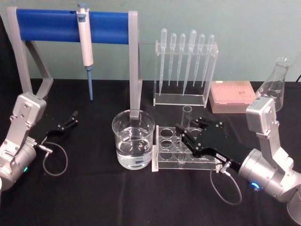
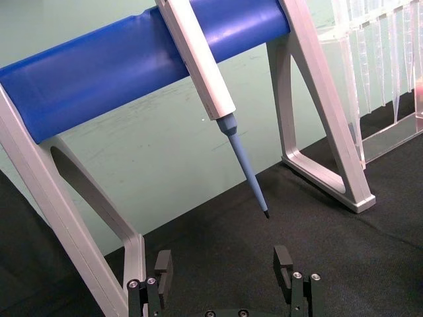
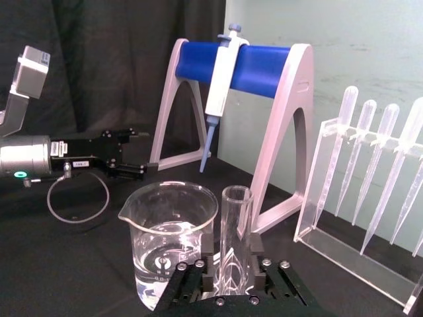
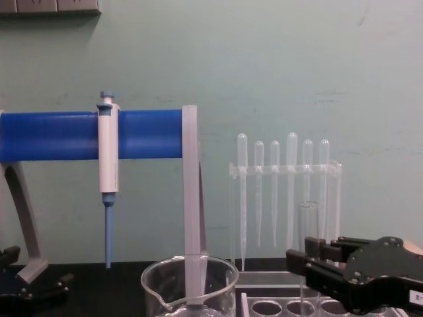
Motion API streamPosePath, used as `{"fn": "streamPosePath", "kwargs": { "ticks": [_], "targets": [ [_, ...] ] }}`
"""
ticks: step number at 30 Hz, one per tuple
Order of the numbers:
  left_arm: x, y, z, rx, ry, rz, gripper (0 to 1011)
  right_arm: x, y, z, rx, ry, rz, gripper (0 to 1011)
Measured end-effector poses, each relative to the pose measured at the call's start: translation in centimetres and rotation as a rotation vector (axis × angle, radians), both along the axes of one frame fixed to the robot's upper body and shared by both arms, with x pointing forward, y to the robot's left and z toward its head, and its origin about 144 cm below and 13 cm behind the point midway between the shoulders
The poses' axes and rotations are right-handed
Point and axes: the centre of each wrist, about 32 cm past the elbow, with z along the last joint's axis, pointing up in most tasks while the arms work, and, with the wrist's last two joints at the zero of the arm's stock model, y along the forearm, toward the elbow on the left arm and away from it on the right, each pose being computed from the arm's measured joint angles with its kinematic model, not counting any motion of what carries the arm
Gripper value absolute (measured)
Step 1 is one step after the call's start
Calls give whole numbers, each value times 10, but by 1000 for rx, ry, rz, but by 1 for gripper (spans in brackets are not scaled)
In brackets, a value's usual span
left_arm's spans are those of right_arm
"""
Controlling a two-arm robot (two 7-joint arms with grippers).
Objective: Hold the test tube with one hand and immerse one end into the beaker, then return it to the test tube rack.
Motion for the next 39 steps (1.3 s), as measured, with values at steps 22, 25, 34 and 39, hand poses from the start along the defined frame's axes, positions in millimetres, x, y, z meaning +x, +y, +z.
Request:
{"fn": "streamPosePath", "kwargs": {
  "ticks": [22, 25, 34, 39],
  "targets": [
    [0, 0, 0, 0, 0, 0, 1000, -61, -38, 7, 39, 17, -146, 943],
    [0, 0, 0, 0, 0, 0, 1000, -61, -55, 4, 86, 1, -234, 1002],
    [0, 0, 0, 0, 0, 0, 1000, -36, -70, -13, 21, -26, -411, 1002],
    [0, 0, 0, 0, 0, 0, 1000, -20, -65, -26, -55, -37, -468, 1002]
  ]
}}
